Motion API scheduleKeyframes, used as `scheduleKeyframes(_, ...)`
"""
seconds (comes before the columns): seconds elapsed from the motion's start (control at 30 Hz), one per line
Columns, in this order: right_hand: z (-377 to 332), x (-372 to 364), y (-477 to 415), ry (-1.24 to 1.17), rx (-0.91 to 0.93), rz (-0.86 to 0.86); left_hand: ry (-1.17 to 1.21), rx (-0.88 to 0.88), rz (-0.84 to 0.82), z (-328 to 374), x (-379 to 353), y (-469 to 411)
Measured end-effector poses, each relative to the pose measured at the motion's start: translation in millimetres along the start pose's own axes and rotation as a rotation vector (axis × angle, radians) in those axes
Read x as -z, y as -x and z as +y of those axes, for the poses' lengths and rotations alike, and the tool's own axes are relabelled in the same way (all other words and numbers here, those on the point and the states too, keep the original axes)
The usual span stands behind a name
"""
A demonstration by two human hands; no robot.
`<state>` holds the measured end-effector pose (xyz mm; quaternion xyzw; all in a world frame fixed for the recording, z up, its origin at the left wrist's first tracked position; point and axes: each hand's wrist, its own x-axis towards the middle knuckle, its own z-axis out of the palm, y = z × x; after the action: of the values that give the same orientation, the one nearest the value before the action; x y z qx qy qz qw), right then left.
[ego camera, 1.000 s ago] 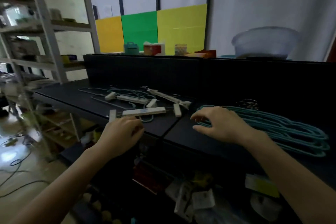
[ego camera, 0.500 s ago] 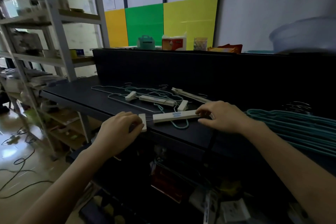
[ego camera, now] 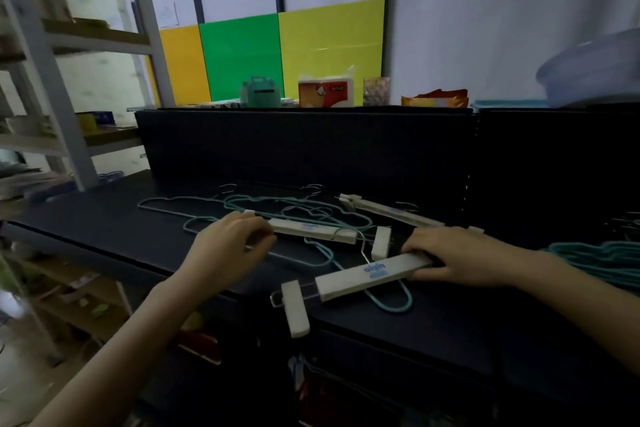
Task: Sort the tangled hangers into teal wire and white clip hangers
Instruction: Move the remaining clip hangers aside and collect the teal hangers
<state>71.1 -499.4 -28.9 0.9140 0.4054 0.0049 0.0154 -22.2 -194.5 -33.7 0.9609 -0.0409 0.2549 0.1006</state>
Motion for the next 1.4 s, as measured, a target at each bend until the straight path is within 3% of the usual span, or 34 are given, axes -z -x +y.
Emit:
scheduleKeyframes(0.43,-7,8,9,0.054,-0.009,0.173,0.137,-0.122,-0.022,-52,-34,-58)
scheduleKeyframes(0.73,-21,40,51,0.03,-0.421,0.488,0.213,-0.366,-0.124,-46,-49,-108)
scheduleKeyframes(0.97,-34,38,117,0.032,-0.78,0.543,0.222,-0.544,-0.303,5,-68,-149)
scheduleKeyframes(1.23,-67,24,153,-0.032,-0.984,0.528,0.166,-0.588,-0.752,41,-102,-204)
scheduleKeyframes(1.4,-83,18,158,-0.029,-1.079,0.484,0.171,-0.68,-0.728,37,-120,-203)
